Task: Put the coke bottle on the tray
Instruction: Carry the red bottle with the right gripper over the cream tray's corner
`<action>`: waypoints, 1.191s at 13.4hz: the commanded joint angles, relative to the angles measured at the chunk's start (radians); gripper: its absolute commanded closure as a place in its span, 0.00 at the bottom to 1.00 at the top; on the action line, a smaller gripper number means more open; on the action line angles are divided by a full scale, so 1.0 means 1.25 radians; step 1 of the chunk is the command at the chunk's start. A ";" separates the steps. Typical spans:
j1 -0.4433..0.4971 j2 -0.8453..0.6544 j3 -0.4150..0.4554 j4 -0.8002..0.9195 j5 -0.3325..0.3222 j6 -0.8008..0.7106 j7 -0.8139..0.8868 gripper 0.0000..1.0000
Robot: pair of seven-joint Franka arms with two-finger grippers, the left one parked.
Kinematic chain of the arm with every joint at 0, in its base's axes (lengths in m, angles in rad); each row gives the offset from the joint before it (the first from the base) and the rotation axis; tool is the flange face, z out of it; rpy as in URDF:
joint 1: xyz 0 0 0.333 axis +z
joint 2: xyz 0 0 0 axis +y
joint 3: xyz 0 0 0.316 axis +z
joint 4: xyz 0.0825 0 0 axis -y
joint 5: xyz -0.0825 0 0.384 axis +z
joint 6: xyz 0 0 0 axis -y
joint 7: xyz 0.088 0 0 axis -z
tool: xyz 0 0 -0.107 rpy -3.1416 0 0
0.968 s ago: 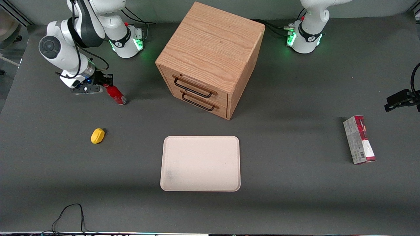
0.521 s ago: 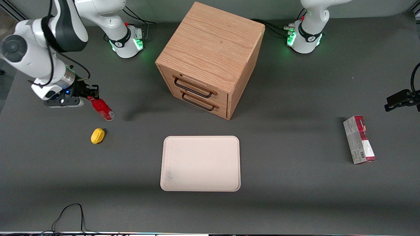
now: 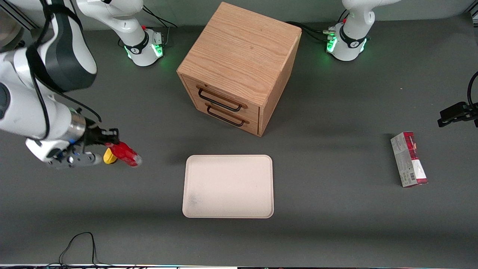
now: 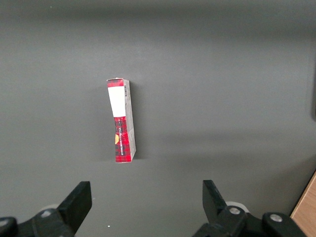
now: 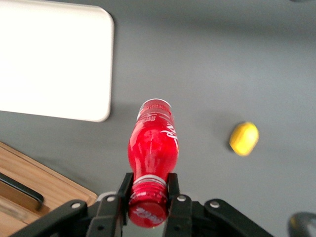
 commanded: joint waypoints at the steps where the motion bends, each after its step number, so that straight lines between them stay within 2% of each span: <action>1: 0.019 0.185 0.084 0.244 -0.049 -0.034 0.044 1.00; 5: 0.098 0.324 0.094 0.275 -0.081 0.165 0.156 1.00; 6: 0.105 0.343 0.093 0.274 -0.097 0.182 0.158 1.00; 9: 0.111 0.380 0.090 0.270 -0.099 0.224 0.158 1.00; 13: 0.138 0.398 0.033 0.268 -0.099 0.243 0.151 1.00; 16: 0.141 0.409 0.032 0.264 -0.097 0.283 0.159 1.00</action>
